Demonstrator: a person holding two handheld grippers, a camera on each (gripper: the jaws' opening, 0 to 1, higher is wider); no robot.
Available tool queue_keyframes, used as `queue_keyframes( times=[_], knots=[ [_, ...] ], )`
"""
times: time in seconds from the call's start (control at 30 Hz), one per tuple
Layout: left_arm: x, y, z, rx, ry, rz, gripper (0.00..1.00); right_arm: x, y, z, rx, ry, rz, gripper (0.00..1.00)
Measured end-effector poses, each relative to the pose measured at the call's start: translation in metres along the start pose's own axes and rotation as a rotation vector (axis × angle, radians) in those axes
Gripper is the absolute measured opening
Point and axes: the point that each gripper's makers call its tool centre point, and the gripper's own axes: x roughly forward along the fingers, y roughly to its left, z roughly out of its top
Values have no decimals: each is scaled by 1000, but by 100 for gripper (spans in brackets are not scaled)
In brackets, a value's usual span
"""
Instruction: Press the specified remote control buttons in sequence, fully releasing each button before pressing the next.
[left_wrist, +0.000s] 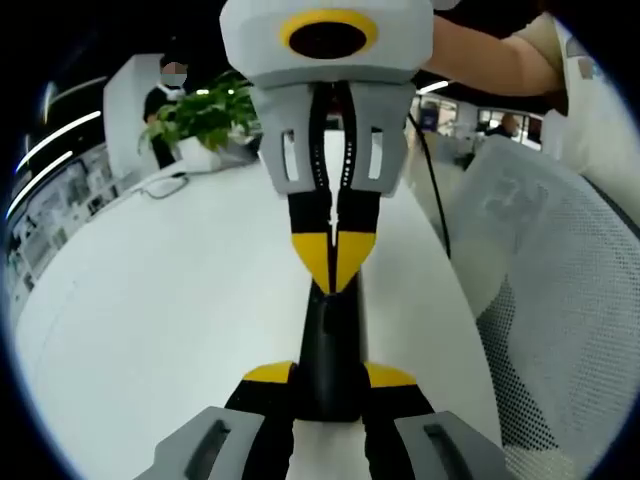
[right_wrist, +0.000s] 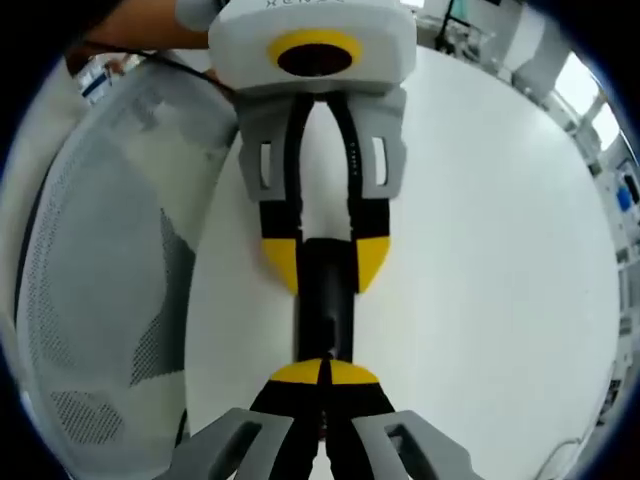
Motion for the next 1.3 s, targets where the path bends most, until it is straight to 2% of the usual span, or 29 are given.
queue_keyframes(
  times=[0.87, 1.3],
  knots=[
    [0, 0, 1, -2, -3, 1, 24, 7, -3, -4, -35, 78, -6, 0],
    [0, 0, 1, -3, 0, 0, 24, 6, -3, -3, -7, 21, -19, 0]
  ],
)
